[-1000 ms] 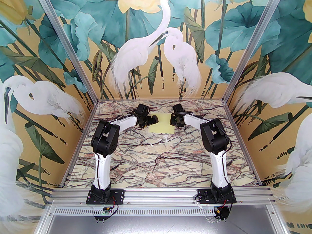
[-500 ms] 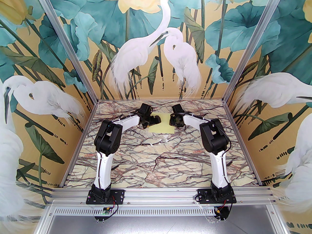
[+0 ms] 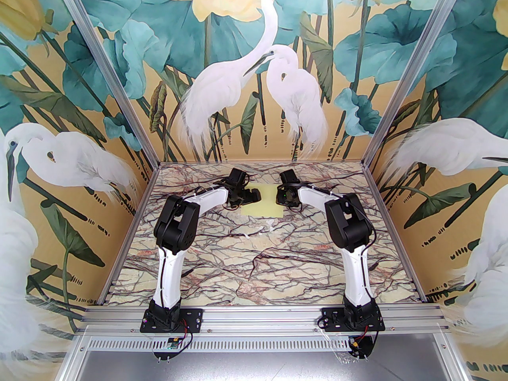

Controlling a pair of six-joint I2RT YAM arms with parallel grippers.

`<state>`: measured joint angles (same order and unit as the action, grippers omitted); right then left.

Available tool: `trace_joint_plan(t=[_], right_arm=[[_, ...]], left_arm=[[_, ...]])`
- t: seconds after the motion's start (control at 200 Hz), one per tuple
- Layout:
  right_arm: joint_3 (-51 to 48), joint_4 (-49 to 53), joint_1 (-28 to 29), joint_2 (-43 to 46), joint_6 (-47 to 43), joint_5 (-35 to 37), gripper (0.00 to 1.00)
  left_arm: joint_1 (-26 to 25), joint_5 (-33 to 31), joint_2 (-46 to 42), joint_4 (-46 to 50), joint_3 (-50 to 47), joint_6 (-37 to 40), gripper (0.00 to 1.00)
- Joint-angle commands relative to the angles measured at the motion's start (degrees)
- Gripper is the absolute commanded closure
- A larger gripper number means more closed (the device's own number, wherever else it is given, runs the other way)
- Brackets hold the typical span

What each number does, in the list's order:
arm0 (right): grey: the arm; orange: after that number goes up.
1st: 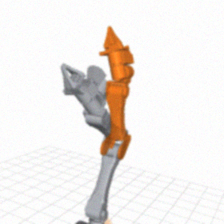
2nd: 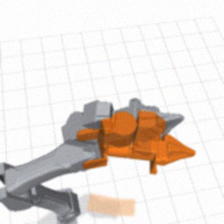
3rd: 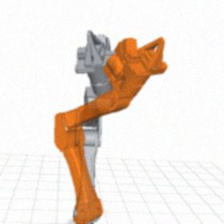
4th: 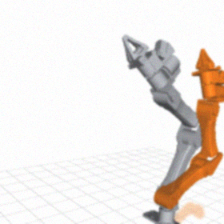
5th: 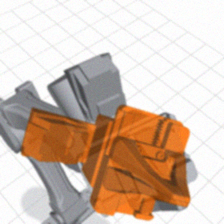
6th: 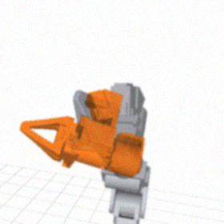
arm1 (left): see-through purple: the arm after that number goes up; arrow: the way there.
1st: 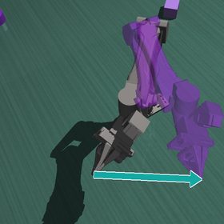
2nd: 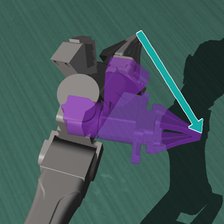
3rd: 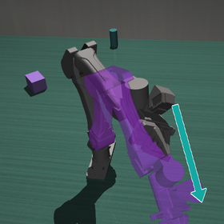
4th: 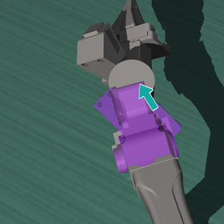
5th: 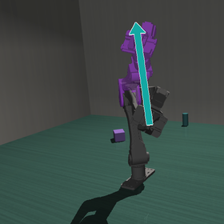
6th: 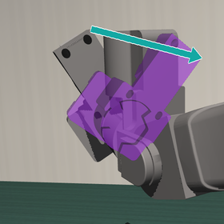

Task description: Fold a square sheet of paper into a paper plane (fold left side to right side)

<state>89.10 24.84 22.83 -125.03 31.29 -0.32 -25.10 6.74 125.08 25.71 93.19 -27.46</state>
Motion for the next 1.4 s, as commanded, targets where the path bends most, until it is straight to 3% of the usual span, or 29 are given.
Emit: trace_joint_plan(t=[0.0,0.225,0.675,1.02,1.395], right_arm=[[1.0,1.8,0.8,-2.3,-0.5,-0.8,0.73],[1.7,1.6,1.0,-3.0,-0.6,-1.9,0.80],[2.6,2.0,1.4,-4.3,-0.5,-3.9,0.86],[2.6,2.6,1.4,-4.6,-0.8,-3.6,0.85],[2.5,2.7,1.4,-4.8,-1.4,-3.7,0.85]], left_arm=[[-0.1,-4.3,1.9,3.9,3.6,2.5,0.10],[-0.1,-2.3,2.9,2.3,3.1,2.0,0.10],[-0.2,11.7,3.8,-2.6,1.4,-4.0,0.10],[0.0,18.3,2.7,-9.4,-0.4,-7.1,0.10],[3.0,29.8,1.1,-35.8,-9.1,-16.5,0.10]])
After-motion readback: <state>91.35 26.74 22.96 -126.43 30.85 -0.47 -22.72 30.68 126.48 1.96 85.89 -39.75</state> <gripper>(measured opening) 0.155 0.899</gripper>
